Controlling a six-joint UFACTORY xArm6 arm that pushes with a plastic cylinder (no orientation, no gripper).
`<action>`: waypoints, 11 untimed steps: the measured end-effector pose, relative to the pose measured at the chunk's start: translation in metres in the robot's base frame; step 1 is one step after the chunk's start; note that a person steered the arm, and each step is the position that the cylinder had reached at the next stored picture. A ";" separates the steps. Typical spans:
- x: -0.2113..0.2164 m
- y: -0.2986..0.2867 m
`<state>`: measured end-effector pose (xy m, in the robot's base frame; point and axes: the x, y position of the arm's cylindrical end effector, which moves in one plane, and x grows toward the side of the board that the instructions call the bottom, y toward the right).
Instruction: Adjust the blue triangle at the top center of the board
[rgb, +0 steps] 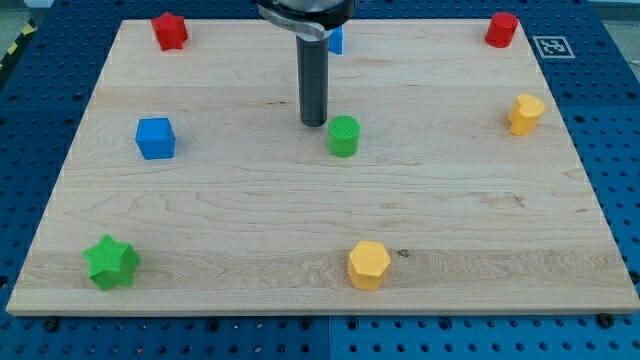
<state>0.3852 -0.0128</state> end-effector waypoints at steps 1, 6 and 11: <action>-0.020 0.000; -0.119 0.000; -0.192 0.000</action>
